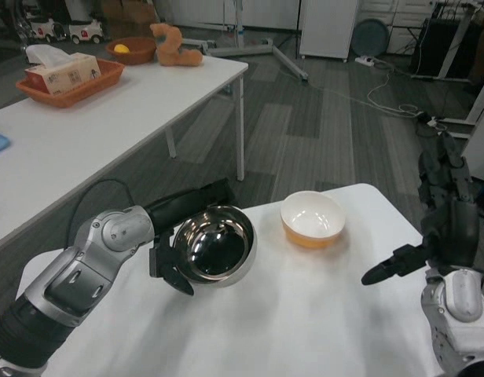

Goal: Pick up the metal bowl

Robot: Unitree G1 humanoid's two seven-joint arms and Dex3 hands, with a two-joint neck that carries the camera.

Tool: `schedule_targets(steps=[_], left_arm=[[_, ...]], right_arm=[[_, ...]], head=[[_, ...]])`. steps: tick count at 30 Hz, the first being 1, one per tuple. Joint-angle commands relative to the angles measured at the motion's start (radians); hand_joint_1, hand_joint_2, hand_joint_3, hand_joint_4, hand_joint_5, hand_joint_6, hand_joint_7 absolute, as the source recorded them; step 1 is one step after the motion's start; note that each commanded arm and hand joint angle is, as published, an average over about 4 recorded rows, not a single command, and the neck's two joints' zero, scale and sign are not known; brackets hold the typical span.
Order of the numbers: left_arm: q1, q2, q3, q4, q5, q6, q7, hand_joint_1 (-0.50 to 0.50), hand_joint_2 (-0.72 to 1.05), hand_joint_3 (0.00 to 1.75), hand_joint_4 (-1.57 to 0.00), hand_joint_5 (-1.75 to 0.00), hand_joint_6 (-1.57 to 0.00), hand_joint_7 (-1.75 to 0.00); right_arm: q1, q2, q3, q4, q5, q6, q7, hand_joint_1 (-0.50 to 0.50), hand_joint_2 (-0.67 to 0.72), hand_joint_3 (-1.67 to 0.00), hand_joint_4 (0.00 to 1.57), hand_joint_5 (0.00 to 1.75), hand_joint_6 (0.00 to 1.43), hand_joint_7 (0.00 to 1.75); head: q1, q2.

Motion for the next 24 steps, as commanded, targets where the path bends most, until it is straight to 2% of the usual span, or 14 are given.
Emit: schedule_targets(steps=[1,7,11,16,20,24], left_arm=[[-0.06,0.064,-0.026,-0.027,-0.102,0.069,-0.016,-0.3,0.96,1.64,-1.35,-1.75,-0.68,-1.68],[-0.141,0.103,-0.03,-0.031,-0.195,0.11,-0.036,-0.3,0.96,1.66,-1.35,-1.75,-0.67,-1.68],[-0.201,0.13,-0.042,-0.031,-0.205,0.146,-0.071,-0.3,0.96,1.72,-1.35,-1.75,-0.63,-1.68],[-0.259,0.159,-0.054,-0.031,-0.221,0.161,-0.084,-0.3,0.96,1.75,-1.35,-1.75,-0.63,-1.68],[-0.292,0.184,-0.066,-0.031,-0.233,0.166,-0.086,-0.3,0.96,1.75,-1.35,-1.75,-0.63,-1.68],[-0.304,0.197,-0.079,-0.031,-0.233,0.166,-0.088,-0.3,0.96,1.68,-1.35,-1.75,-0.63,-1.68]], right_arm=[[0.0,0.003,-0.01,0.011,0.004,-0.003,0.0,-0.33,0.65,0.0,0.0,0.0,0.0,0.0],[-0.001,0.003,-0.01,0.002,-0.002,0.017,0.027,-0.33,0.66,0.0,0.0,0.0,0.0,0.0],[-0.004,-0.001,-0.01,-0.014,-0.006,0.058,0.07,-0.33,0.61,0.0,0.0,0.0,0.0,0.0],[-0.006,-0.005,-0.011,-0.038,-0.015,0.104,0.127,-0.33,0.6,0.0,0.0,0.0,0.0,0.0],[-0.006,-0.006,-0.011,-0.058,-0.015,0.126,0.157,-0.33,0.6,0.0,0.0,0.0,0.0,0.0],[-0.004,-0.005,-0.013,-0.061,-0.015,0.128,0.159,-0.33,0.6,0.0,0.0,0.0,0.0,0.0]], head=[[-0.021,0.041],[-0.073,0.101],[-0.104,0.133],[-0.159,0.185],[-0.193,0.206],[-0.216,0.209]])
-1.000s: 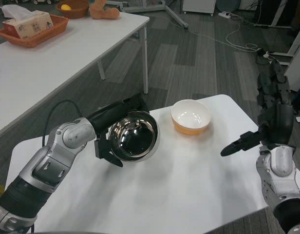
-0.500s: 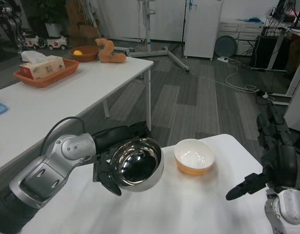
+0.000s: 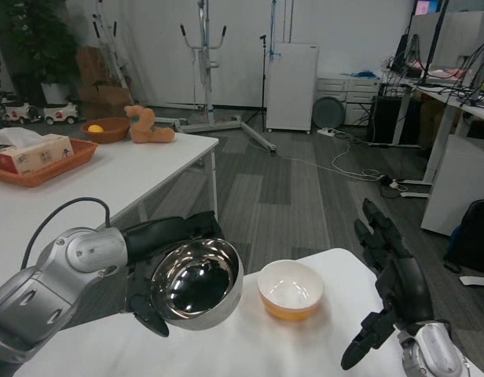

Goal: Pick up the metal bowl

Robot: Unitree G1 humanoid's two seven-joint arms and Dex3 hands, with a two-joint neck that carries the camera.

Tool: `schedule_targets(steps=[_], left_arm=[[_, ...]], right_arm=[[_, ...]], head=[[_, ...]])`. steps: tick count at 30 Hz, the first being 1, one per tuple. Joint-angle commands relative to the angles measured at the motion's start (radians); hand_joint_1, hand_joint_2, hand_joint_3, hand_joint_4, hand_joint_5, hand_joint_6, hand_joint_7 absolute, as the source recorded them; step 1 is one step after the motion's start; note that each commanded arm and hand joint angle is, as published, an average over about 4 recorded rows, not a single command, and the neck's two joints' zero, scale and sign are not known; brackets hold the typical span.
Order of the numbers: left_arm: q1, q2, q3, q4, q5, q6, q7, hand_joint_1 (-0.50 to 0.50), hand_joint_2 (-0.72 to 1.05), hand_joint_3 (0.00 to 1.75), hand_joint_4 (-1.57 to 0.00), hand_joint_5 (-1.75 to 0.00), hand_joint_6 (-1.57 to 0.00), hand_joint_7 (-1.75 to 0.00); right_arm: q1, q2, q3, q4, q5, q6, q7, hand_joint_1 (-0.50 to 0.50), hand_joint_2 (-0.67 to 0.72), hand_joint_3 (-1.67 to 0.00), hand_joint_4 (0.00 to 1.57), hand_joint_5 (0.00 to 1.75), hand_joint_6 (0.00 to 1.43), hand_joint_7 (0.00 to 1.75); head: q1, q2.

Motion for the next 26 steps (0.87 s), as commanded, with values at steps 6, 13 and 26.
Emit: schedule_targets(steps=[6,13,26], left_arm=[[-0.039,0.032,-0.038,-0.005,0.003,0.006,-0.011,-0.3,0.96,1.75,-1.35,-1.75,-0.63,-1.68],[-0.041,0.034,-0.048,-0.004,0.005,0.005,-0.011,-0.3,0.96,1.75,-1.35,-1.75,-0.63,-1.68],[-0.038,0.036,-0.063,-0.004,0.008,0.006,-0.012,-0.3,0.96,1.75,-1.35,-1.75,-0.63,-1.68]], right_arm=[[-0.003,-0.006,-0.009,-0.013,0.005,0.008,0.0,-0.33,0.6,0.0,0.0,0.0,0.0,0.0],[-0.003,-0.006,-0.008,-0.013,0.006,0.007,0.0,-0.33,0.6,0.0,0.0,0.0,0.0,0.0],[-0.002,-0.006,-0.007,-0.017,0.006,0.007,0.0,-0.33,0.6,0.0,0.0,0.0,0.0,0.0]], head=[[-0.041,0.005],[-0.042,0.011],[-0.049,0.014]])
